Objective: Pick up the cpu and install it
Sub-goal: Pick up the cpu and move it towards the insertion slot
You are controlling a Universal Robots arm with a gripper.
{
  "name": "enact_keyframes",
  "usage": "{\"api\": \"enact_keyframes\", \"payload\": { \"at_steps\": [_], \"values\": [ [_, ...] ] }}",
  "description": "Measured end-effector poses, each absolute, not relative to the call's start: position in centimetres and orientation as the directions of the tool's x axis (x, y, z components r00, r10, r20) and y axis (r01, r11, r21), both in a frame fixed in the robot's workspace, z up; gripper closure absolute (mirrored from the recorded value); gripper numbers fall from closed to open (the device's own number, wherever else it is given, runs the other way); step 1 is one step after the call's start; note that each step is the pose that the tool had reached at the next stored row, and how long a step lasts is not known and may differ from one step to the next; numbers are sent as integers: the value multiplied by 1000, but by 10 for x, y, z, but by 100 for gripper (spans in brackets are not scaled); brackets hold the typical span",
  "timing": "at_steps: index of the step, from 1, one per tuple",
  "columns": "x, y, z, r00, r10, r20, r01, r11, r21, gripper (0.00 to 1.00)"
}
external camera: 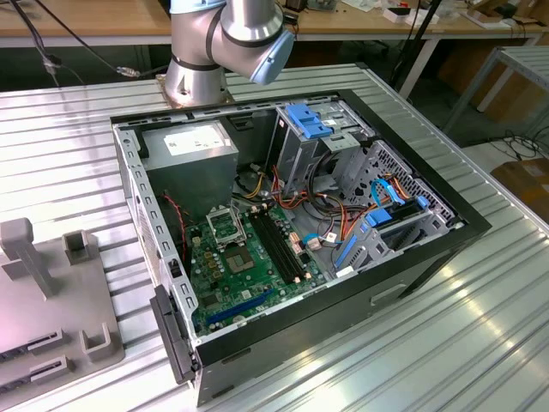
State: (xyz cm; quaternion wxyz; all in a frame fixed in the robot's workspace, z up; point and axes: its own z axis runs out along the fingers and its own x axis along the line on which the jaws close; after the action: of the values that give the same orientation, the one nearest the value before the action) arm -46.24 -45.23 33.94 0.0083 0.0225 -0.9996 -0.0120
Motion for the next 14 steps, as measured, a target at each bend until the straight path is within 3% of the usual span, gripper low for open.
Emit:
{"api": "enact_keyframes", "payload": {
  "at_steps": [14],
  "values": [
    [-462, -452, 344, -999, -45, 17, -45, 999, 24, 53]
  ]
}}
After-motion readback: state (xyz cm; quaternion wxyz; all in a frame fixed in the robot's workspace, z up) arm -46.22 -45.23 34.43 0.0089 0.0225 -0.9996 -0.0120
